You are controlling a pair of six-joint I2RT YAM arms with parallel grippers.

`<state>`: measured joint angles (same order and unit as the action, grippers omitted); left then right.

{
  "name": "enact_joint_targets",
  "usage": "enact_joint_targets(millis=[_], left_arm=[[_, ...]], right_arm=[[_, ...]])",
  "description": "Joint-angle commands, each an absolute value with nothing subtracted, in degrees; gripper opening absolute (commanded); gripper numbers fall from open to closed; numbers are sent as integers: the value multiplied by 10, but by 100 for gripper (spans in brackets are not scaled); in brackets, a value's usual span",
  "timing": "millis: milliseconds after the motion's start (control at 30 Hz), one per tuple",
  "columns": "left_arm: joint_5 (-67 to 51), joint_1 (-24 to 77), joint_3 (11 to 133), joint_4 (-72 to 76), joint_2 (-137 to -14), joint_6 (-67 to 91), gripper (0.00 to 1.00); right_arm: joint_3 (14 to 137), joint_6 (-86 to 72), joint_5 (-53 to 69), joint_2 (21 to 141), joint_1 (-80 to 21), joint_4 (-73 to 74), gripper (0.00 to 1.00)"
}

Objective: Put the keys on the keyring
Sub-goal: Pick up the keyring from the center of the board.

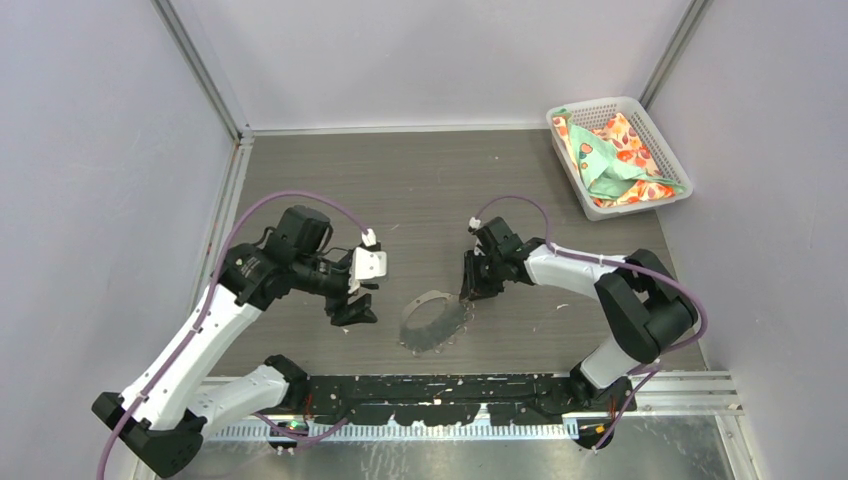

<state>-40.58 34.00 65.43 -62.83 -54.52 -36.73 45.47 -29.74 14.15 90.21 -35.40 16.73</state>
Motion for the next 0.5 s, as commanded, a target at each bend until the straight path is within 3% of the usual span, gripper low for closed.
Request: enact_joint_targets(millis=[0, 233, 467], left_arm=[[-419, 338, 669, -618, -533, -380, 63], [-418, 338, 658, -621, -526, -384, 63], [-422, 338, 651, -610, -522, -363, 63]], right_arm=[[470, -312, 152, 897, -352, 135, 26], [503, -291, 178, 835, -355, 160, 1], [536, -246, 264, 742, -424, 137, 1]])
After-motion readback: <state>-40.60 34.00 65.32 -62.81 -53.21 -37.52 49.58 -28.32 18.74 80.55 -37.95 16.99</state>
